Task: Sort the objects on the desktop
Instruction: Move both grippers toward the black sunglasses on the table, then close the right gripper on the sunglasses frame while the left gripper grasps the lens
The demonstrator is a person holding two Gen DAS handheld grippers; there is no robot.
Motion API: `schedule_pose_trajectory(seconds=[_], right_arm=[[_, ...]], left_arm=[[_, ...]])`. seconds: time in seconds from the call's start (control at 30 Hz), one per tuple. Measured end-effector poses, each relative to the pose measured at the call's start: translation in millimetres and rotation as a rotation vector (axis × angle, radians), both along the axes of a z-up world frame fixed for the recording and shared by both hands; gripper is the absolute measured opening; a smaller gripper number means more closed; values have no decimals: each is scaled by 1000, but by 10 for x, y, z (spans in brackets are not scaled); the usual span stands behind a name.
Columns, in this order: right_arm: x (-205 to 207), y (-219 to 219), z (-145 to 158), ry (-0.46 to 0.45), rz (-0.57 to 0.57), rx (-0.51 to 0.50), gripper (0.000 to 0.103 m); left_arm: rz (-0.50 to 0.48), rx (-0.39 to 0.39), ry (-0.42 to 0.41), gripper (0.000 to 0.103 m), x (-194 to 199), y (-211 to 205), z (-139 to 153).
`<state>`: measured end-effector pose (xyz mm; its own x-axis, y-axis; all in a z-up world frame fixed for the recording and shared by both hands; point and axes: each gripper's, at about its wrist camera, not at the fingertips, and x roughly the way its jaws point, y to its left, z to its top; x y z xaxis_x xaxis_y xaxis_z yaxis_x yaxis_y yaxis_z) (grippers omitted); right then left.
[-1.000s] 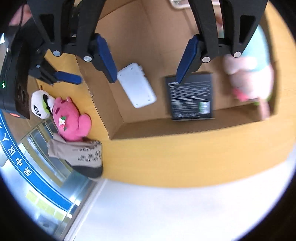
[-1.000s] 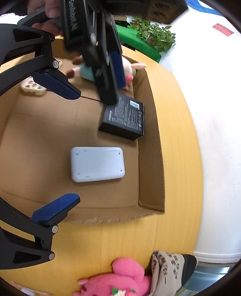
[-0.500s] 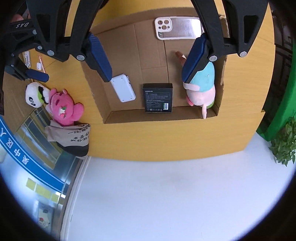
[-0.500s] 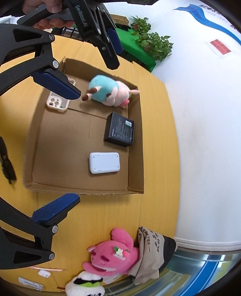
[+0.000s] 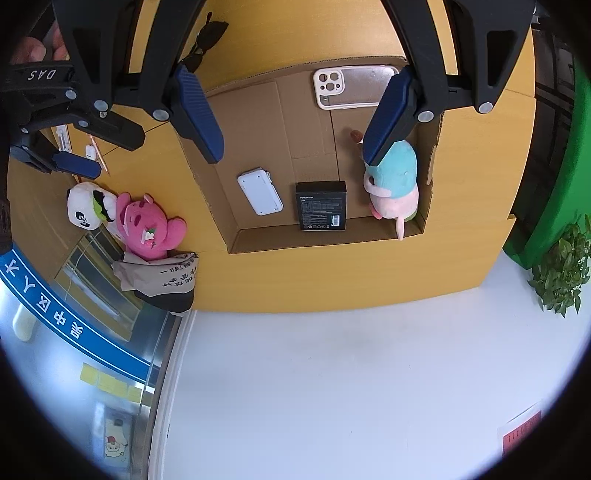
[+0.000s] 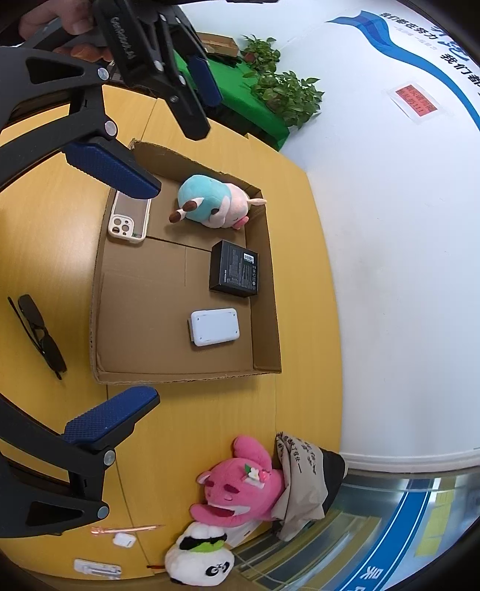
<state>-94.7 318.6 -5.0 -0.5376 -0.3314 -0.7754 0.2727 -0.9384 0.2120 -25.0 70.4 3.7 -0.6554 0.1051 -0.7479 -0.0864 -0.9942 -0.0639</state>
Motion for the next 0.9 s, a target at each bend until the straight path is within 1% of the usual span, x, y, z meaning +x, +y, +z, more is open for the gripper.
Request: schedule_pose_trajectory(seconds=[0.23,0.33,0.4,0.5,0.53,0.6,0.7,0.73,0.8,0.9], right_arm=[[105,-11,25,7,1,-1,103],[142,44,-26,-2,-6,-13,103],[164,131,-142,-35,-25,-26,103],[198,366,-532,-163,-70,-77,103],[218,438,-679,-209,-80,-95,103],[288,608,-1069,-314,-124,-108,103],[396,832,-1662,-474,-216,-133,102],[420,889,-1819,-513,-247,-144,102],[426,942,-2032,-555,-284,-166,102],[338,914,-2237,-583,-300,-194,102]], left_arm=[[-1,8,3,77,139,1,4],[-25,31,-27,77,192,29,-127],[-49,47,-55,77,241,62,-259],[-118,76,-140,77,348,162,-591],[-151,76,-174,77,400,217,-744],[-215,73,-232,78,494,334,-1037],[-289,108,-283,78,581,463,-1379],[-314,115,-306,77,592,522,-1532],[-348,112,-334,77,596,599,-1719],[-429,104,-364,77,613,750,-1991]])
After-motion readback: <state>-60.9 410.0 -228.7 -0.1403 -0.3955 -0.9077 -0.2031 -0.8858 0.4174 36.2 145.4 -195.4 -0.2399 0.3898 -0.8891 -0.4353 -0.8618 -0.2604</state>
